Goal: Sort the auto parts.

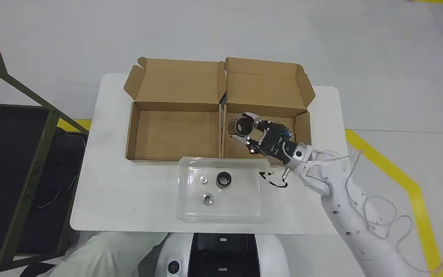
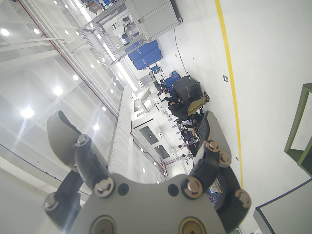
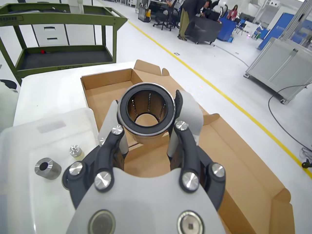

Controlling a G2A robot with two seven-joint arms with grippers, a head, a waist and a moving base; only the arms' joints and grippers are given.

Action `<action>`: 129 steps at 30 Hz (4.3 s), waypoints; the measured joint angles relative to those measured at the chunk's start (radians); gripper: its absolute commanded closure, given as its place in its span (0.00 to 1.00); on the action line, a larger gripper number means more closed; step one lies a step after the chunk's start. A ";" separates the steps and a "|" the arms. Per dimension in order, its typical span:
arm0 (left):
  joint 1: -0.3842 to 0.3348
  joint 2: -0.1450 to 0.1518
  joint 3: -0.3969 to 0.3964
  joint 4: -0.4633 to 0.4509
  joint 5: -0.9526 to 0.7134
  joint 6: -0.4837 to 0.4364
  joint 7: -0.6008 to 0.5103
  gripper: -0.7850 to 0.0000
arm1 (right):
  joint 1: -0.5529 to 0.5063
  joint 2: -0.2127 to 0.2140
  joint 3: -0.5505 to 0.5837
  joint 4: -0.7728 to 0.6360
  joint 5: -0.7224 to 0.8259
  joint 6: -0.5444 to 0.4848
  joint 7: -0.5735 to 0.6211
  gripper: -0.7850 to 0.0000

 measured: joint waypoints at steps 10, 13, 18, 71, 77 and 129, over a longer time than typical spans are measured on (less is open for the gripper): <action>0.000 0.000 0.000 0.000 0.000 0.000 0.000 0.00 | 0.086 -0.022 -0.064 0.159 0.034 0.026 0.106 1.00; 0.000 0.000 0.000 0.000 0.000 0.000 0.000 0.00 | 0.107 -0.027 -0.081 0.197 0.043 0.026 0.135 1.00; 0.000 0.000 0.000 0.000 0.000 0.000 0.000 0.00 | 0.133 -0.037 -0.105 0.249 0.042 0.043 0.158 1.00; 0.000 0.000 0.000 0.000 0.000 0.000 0.000 0.00 | 0.250 -0.091 -0.184 0.452 0.138 0.024 0.374 0.51; 0.000 0.000 0.000 0.000 0.000 0.000 0.000 0.00 | 0.244 -0.089 -0.176 0.441 0.139 0.016 0.380 0.45; 0.000 0.000 0.000 0.000 0.000 0.000 0.000 0.00 | -0.202 0.025 -0.022 -0.256 -0.032 -0.241 0.395 0.27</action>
